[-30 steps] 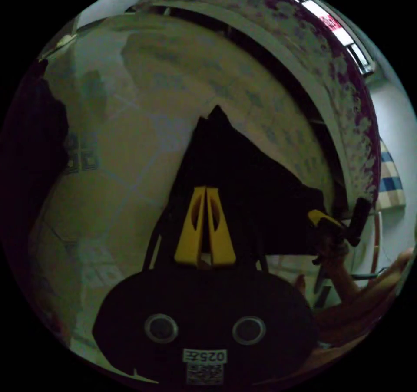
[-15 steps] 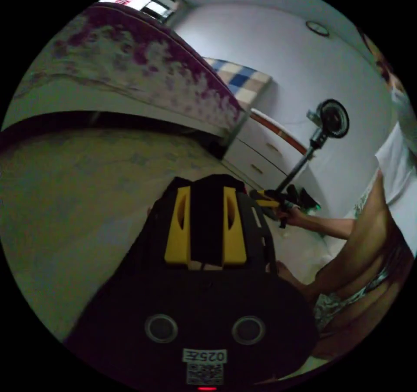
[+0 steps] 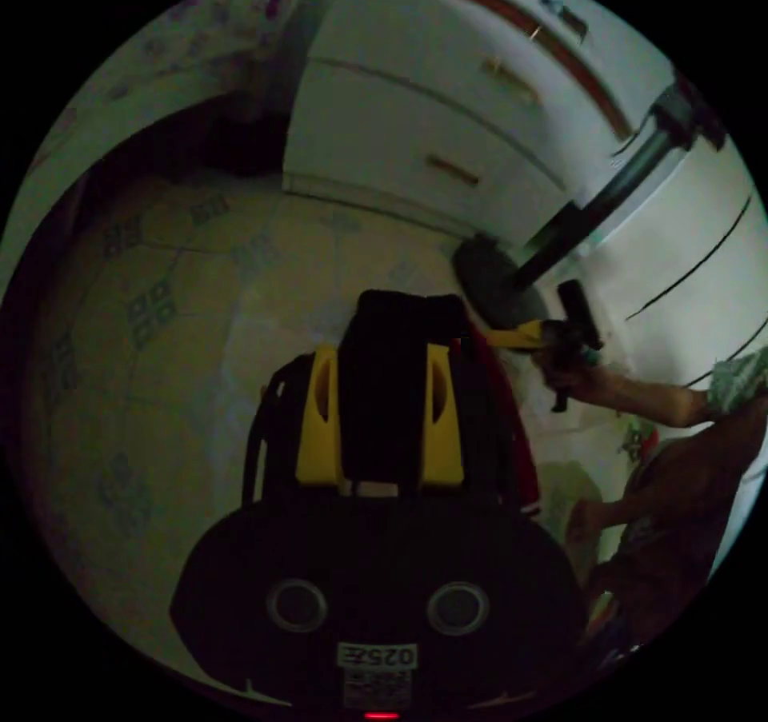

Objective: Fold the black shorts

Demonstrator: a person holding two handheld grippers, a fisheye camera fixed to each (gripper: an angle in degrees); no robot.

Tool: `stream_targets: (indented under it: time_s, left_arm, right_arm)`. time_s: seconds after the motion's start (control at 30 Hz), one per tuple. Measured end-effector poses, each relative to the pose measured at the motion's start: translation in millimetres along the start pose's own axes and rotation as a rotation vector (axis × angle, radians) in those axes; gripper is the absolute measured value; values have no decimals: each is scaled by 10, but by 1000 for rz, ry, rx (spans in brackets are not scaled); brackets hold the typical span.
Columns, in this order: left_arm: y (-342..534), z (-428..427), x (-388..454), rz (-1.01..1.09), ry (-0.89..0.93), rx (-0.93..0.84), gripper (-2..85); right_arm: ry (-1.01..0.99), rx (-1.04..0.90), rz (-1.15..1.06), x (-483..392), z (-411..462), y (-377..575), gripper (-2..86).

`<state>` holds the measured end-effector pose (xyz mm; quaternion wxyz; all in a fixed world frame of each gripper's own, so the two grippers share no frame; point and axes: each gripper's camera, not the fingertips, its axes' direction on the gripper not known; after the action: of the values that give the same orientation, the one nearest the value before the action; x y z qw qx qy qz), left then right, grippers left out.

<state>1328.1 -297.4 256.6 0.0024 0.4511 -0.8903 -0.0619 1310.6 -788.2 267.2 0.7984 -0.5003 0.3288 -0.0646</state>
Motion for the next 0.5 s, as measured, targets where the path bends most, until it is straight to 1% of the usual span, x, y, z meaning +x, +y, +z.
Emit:
stream_targets:
  time_s: [0.03, 0.07, 0.1, 0.13, 0.2, 0.27, 0.3, 0.4, 0.5]
  left_arm:
    - [-114, 118, -30, 8, -22, -53, 141]
    - [-297, 335, -85, 13, -52, -149, 140]
    - [-427, 507, -120, 16, -40, -211, 137]
    - [-480, 581, -129, 16, -28, -235, 135]
    - [-621, 803, -116, 5, 38, -285, 119]
    - [-668, 857, -54, 40, 23, -287, 104]
    - [-660, 884, -30, 57, 36, -286, 94]
    - [-591, 851, -48, 9, 32, -234, 64]
    - [-510, 662, 24, -26, 9, -154, 56]
  right_arm:
    - [-19, 7, 4, 0, -14, -22, 214]
    - [-46, 11, 20, -4, -27, -67, 209]
    - [-46, 8, 20, -35, -30, -112, 199]
    - [-31, 0, 14, -59, -28, -133, 191]
    - [65, -38, -44, -191, -20, -176, 168]
    - [102, -26, -70, -293, -16, -158, 150]
    - [126, -12, -71, -348, -6, -139, 126]
    - [220, -16, -22, -436, 23, -108, 48]
    - [118, -58, -27, -625, -11, -110, 25]
